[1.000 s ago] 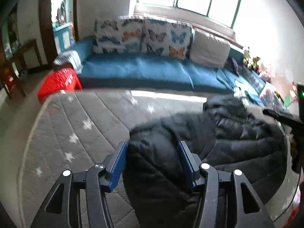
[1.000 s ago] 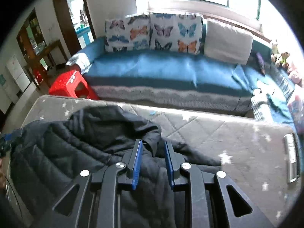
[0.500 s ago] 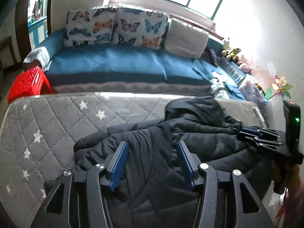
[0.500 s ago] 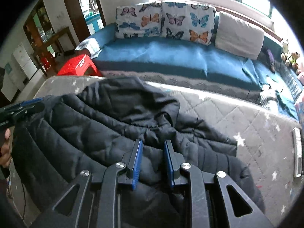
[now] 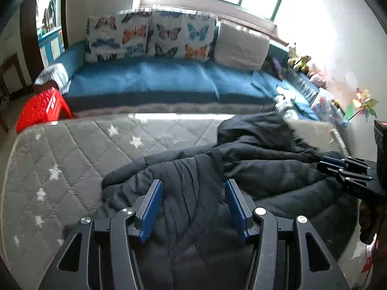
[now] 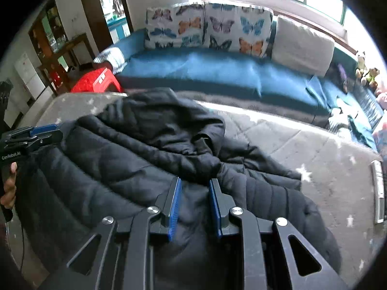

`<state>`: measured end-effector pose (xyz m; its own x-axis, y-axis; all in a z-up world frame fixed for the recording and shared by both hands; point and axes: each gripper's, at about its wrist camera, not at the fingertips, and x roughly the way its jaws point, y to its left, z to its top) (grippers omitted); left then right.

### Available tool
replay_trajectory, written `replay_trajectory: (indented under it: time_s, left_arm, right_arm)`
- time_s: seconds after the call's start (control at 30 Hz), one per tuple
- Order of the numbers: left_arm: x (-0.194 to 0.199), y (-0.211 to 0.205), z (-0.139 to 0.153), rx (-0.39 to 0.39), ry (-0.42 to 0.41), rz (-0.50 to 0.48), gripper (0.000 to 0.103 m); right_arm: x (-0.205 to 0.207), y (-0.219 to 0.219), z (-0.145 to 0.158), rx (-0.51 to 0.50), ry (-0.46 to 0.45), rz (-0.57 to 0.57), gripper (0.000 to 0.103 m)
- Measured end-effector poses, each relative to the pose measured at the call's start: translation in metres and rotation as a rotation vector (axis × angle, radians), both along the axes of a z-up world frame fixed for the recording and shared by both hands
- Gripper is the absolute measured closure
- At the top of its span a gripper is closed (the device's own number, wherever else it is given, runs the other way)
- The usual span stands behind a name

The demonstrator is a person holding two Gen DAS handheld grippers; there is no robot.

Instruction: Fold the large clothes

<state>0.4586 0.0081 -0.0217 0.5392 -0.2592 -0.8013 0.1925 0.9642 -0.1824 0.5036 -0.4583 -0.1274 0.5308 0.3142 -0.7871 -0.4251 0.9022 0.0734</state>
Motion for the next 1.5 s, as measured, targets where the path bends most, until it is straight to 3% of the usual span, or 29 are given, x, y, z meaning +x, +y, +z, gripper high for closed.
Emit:
replay_trajectory:
  time_s: [0.17, 0.3, 0.47, 0.73, 1.1, 1.33, 1.5]
  left_arm:
    - [-0.046, -0.001, 0.031, 0.045, -0.037, -0.058, 0.046]
    - [-0.08, 0.001, 0.028, 0.085, -0.054, -0.076, 0.046]
    - [-0.104, 0.009, 0.01, 0.075, -0.033, -0.089, 0.046]
    - [-0.101, 0.016, -0.019, 0.015, 0.012, -0.09, 0.046]
    - [-0.096, 0.014, -0.036, 0.001, 0.023, -0.086, 0.046]
    - [-0.094, 0.019, -0.036, -0.022, 0.037, -0.083, 0.046]
    - [-0.095, 0.023, -0.037, -0.038, 0.038, -0.085, 0.046]
  right_arm:
    - [-0.04, 0.011, 0.018, 0.003, 0.007, 0.066, 0.077]
    - [-0.068, 0.024, 0.011, -0.01, 0.018, 0.112, 0.077]
    - [-0.086, 0.037, -0.005, -0.076, 0.032, 0.134, 0.077]
    - [-0.077, 0.04, -0.03, -0.089, 0.096, 0.107, 0.076]
    - [-0.08, 0.04, -0.035, -0.088, 0.111, 0.09, 0.076]
    - [-0.081, 0.045, -0.004, -0.079, 0.077, 0.106, 0.076]
    - [-0.063, 0.073, 0.018, -0.03, 0.039, 0.131, 0.076]
